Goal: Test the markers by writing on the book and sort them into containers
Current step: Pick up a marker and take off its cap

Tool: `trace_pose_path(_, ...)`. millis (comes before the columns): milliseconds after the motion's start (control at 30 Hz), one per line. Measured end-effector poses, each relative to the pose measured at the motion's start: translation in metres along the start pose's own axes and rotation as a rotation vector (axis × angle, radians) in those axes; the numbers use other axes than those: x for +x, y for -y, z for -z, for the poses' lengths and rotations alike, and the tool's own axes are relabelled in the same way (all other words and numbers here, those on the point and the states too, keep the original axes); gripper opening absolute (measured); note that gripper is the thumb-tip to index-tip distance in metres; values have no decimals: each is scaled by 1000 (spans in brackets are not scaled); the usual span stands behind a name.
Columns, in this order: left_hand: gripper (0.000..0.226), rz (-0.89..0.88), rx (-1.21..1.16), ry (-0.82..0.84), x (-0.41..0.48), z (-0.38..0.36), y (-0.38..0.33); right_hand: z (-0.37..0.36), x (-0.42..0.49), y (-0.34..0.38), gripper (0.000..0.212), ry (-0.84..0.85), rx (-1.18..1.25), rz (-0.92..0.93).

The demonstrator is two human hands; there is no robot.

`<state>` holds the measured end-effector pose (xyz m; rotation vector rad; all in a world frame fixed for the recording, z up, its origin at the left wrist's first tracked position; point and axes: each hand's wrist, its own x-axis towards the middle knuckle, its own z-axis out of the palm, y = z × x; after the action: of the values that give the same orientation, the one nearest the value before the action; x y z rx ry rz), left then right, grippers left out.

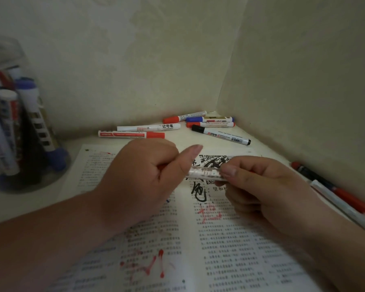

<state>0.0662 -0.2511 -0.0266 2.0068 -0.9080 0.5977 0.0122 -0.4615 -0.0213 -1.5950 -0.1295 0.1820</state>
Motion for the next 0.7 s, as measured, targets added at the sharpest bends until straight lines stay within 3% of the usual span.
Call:
trace_pose_path(100,40,-6,45,19,2,-4,8,4,1,1,25,-106,-296,78)
trace_pose_path(200,34,2,34,64,2,-8,13,10,5,1,4,-203,-742,395)
trace_pose_path(300,28,-71,-26,124,0,-11,11,11,9,-6,15,-159,-978,720)
trace_pose_path(400,23,-80,-94,136,-4,-14,8,1,9,-7,16,-156,-1077,763)
trace_pose_path(467,32,-5,-132,101,-6,-15,7,-1,6,0,13,-151,-1170,759)
trace_pose_path(567,59,155,-366,121,-7,-18,8,4,-4,23,17,-300,-1357,535)
trace_pose_path(700,44,126,-254,199,-6,-14,9,36,-15,44,17,-485,-1419,-242)
